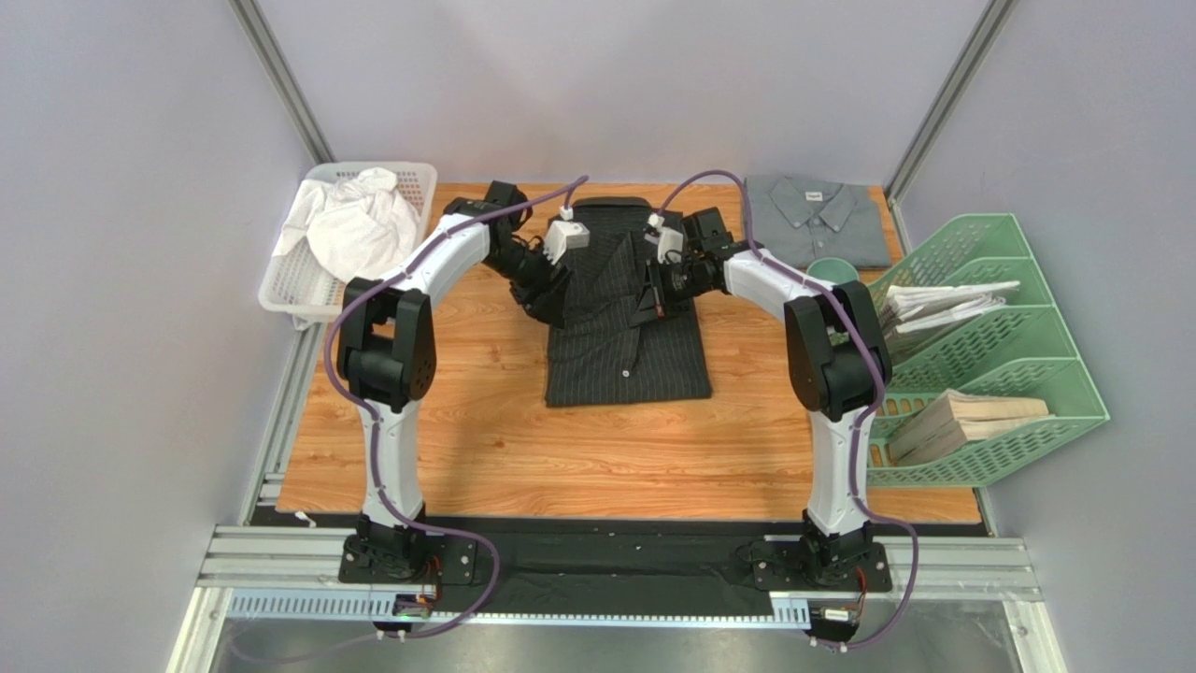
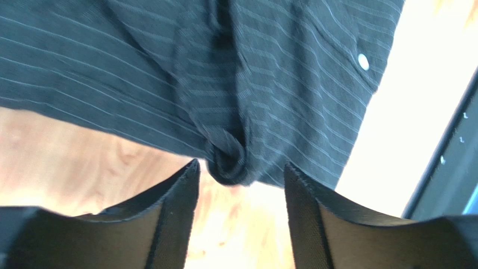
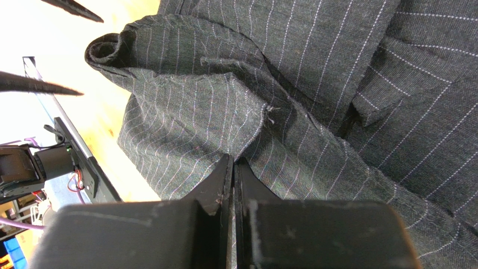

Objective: Fold and stack the long sleeve shirts
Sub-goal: Fold the shirt

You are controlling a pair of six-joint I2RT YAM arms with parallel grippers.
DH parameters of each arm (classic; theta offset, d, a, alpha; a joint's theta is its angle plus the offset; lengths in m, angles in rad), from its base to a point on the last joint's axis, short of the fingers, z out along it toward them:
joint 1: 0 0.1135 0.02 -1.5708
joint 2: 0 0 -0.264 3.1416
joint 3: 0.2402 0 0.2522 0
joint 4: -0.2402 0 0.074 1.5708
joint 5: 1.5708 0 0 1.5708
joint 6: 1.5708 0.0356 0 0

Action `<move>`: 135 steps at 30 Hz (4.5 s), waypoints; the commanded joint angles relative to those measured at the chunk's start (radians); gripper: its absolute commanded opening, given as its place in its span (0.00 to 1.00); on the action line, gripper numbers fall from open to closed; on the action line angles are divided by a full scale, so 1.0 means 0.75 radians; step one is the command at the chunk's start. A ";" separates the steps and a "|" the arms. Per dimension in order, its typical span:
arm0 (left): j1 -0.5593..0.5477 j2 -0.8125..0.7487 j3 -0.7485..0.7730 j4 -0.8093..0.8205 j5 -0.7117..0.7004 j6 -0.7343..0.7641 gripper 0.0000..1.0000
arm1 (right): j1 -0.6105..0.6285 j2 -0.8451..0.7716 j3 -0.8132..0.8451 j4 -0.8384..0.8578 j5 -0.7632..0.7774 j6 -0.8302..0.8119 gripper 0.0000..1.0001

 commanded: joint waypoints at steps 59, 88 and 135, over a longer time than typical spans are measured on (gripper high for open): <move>-0.178 -0.548 -1.068 1.594 0.577 -1.688 0.99 | -0.006 -0.511 -0.500 0.005 -0.525 0.152 1.00; -0.004 -0.406 -1.206 1.303 0.600 -1.296 0.99 | -0.171 -0.189 -0.535 -0.194 -0.682 0.004 0.95; -0.014 0.156 -0.369 0.931 0.266 -1.169 0.79 | -0.212 0.418 0.371 -0.483 -0.407 -0.242 0.46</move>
